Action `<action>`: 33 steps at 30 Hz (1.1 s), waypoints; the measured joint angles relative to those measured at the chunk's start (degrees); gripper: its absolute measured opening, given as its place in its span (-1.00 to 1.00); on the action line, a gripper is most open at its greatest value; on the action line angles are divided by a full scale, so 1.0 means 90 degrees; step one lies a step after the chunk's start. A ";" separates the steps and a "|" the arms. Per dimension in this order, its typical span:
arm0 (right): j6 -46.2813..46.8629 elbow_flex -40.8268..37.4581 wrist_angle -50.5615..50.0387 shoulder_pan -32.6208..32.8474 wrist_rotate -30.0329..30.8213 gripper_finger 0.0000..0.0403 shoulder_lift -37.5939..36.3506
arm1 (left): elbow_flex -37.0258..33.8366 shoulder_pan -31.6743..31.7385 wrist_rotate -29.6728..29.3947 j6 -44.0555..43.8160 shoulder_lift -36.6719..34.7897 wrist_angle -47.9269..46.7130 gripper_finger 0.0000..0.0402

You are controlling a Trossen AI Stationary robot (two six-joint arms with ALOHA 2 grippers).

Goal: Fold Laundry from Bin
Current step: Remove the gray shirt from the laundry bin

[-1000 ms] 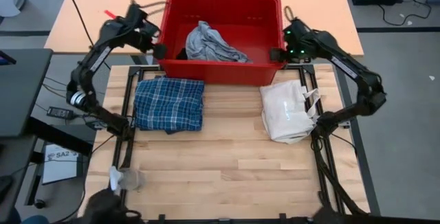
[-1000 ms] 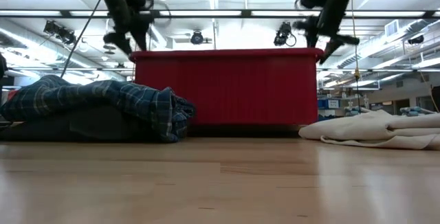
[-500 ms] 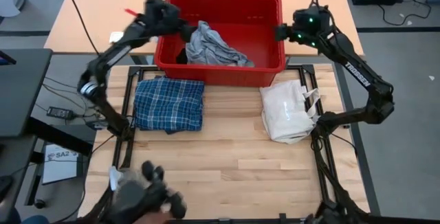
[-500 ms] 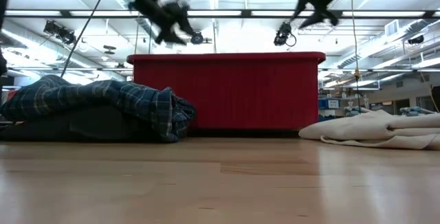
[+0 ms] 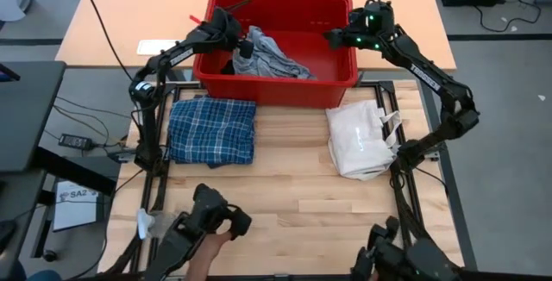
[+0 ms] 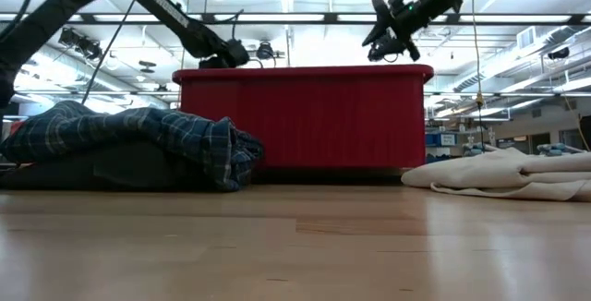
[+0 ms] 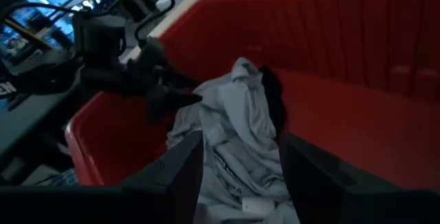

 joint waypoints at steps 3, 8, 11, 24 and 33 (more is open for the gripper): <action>0.0022 0.0000 0.0005 -0.0117 -0.0395 -0.03 0.0179 | 0.0076 -0.0058 -0.0389 0.0203 0.0146 -0.0182 0.42; -0.0011 0.0000 -0.0011 -0.0234 -0.0613 -0.03 0.0274 | 0.0074 -0.0129 -0.0683 0.0630 0.0288 -0.0542 0.25; -0.0041 0.0000 0.0039 -0.0341 -0.0620 -0.03 0.0225 | 0.0065 -0.0219 -0.0866 0.0815 0.0300 -0.0580 -0.02; 0.0596 0.0000 0.0050 -0.0581 -0.1080 -0.03 0.0197 | 0.1251 -0.0571 -0.2197 0.1624 0.0217 -0.0531 -0.97; 0.1089 0.0000 0.0085 0.0127 -0.1135 -0.03 0.0054 | 0.3941 -0.0866 -0.1665 0.2933 -0.0041 -0.1326 -0.99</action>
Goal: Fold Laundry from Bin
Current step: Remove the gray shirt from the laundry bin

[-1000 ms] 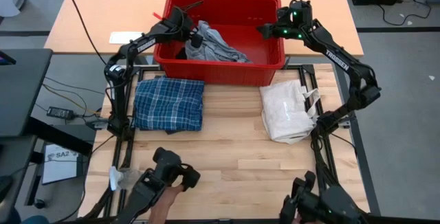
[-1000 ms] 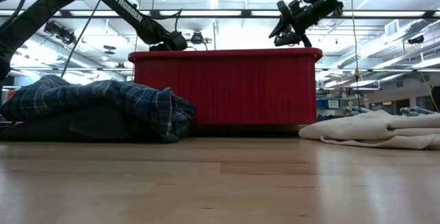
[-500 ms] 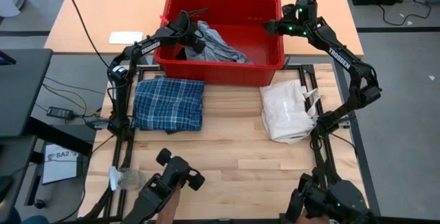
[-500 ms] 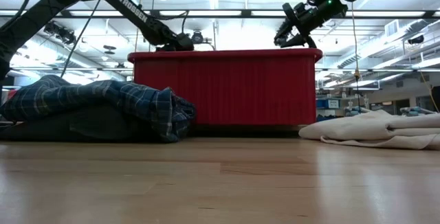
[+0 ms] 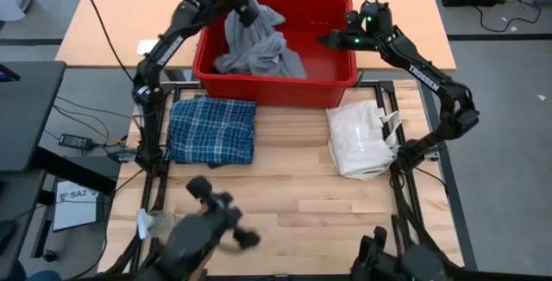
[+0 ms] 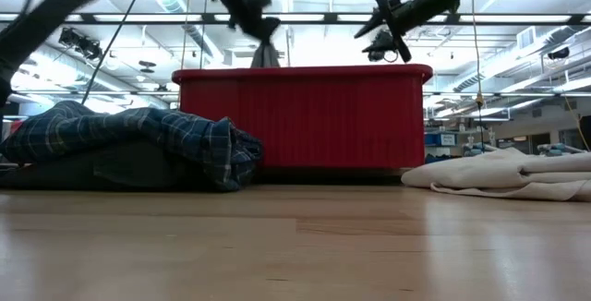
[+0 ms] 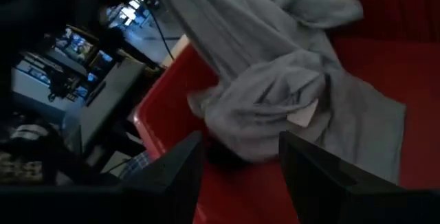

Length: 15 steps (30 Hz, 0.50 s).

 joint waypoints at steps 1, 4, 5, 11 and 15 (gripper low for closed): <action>0.0015 0.0000 0.0003 0.0113 0.0148 -0.03 -0.0040 | -0.0222 -0.0056 0.0256 0.0188 -0.0258 0.0111 -0.99; 0.0006 0.0000 0.0077 0.0456 0.0486 -0.03 -0.0195 | -0.0311 -0.0304 0.0957 0.0546 -0.0719 -0.0034 -0.99; -0.0008 0.0000 0.0106 0.0580 0.0571 -0.03 -0.0248 | -0.0311 -0.0387 0.1078 0.0597 -0.0861 -0.0156 -0.99; 0.0040 0.0000 0.0254 0.1360 0.1017 -0.03 -0.0607 | -0.0311 -0.0900 0.1124 0.0530 -0.1508 -0.0344 -0.99; -0.0117 0.0000 0.0379 0.1757 0.1330 -0.03 -0.0854 | -0.0311 -0.1266 0.1199 0.0221 -0.1817 -0.0463 -1.00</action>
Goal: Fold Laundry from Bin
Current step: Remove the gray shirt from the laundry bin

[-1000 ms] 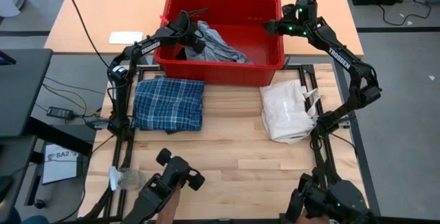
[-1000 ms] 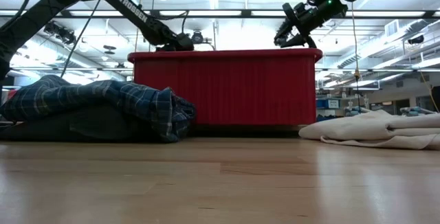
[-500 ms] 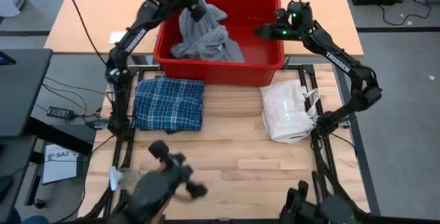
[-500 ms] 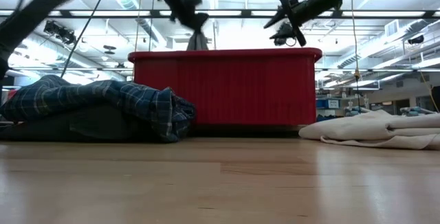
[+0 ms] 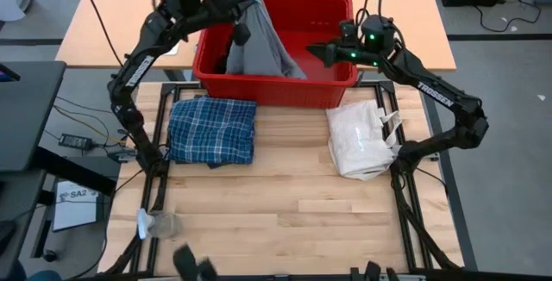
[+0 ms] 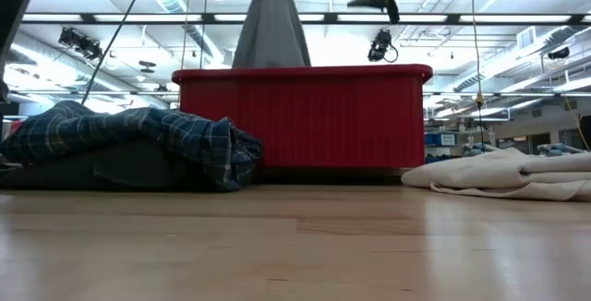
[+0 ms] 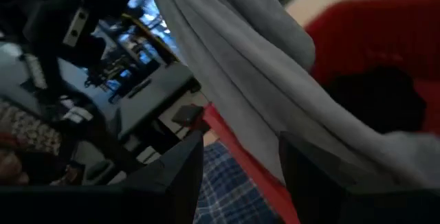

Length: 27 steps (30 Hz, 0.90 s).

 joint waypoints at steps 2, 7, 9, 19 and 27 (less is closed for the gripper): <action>-0.0219 0.0000 0.0076 0.0123 -0.0040 -0.03 -0.0120 | 0.0000 -0.0215 0.0312 -0.0299 -0.0147 -0.0021 -1.00; -0.1208 0.0000 0.0149 0.0389 -0.0189 -0.03 -0.0446 | 0.0000 -0.0879 0.1164 -0.1035 -0.0620 0.0066 -1.00; -0.1449 0.0002 0.0130 0.0455 -0.0194 -0.03 -0.0586 | 0.0000 -0.1220 0.1508 -0.1347 -0.0848 0.0275 -1.00; -0.1301 0.0012 -0.1489 0.0480 -0.1050 -0.03 -0.1297 | 0.0010 -0.3659 0.2446 -0.2194 -0.1177 0.0170 -0.96; -0.1723 0.0012 -0.4154 0.0510 -0.0687 -0.03 -0.1795 | 0.0002 -0.5368 0.1598 -0.3818 -0.0391 -0.1289 -0.95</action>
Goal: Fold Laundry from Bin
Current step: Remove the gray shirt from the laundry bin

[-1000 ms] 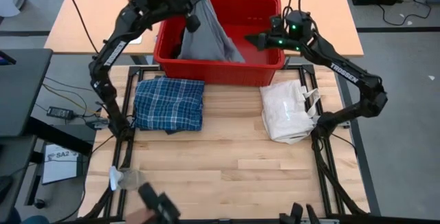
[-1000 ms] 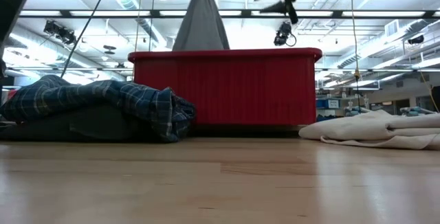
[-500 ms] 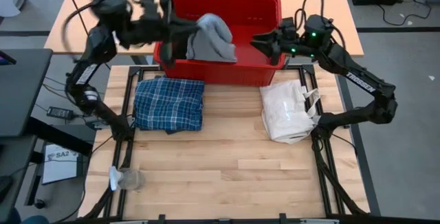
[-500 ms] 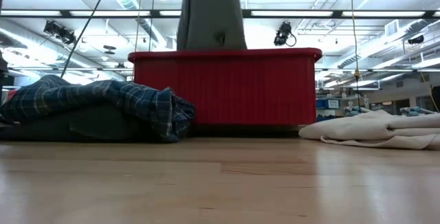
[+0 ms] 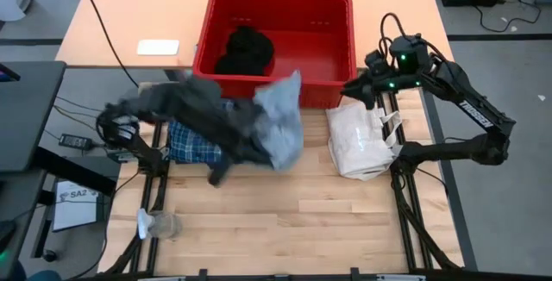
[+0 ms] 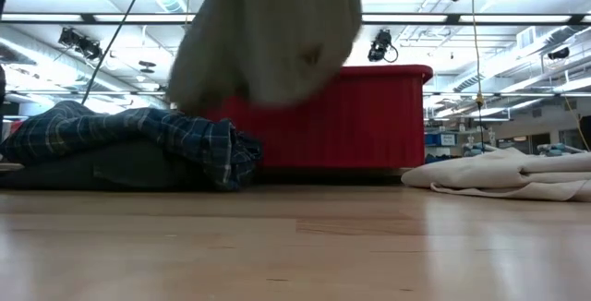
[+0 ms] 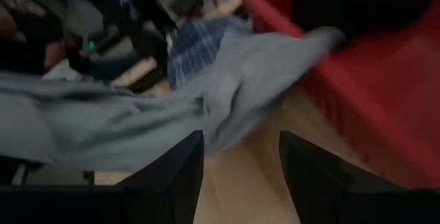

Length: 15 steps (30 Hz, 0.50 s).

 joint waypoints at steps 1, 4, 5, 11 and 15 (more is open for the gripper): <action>-0.0016 0.0000 -0.0199 0.0034 -0.0001 -0.03 -0.0042 | 0.0000 -0.0152 -0.0187 -0.0287 0.0140 -0.0244 -0.95; -0.0035 0.0000 -0.0574 0.0179 -0.0002 -0.03 -0.0156 | -0.0007 -0.0533 -0.0587 -0.1223 0.0544 -0.0893 -0.95; -0.0032 0.0000 -0.0680 0.0251 -0.0002 -0.03 -0.0185 | -0.0007 -0.0637 -0.0687 -0.1522 0.0684 -0.1053 -0.95; 0.0208 -0.0045 -0.0966 0.0950 0.0002 -0.03 -0.0205 | -0.0007 -0.1267 -0.0411 -0.2658 0.1498 -0.2259 -0.95; 0.0710 -0.0465 -0.0871 0.1747 0.0360 -0.03 -0.0243 | -0.0007 -0.1705 -0.0279 -0.3147 0.1802 -0.3698 -0.95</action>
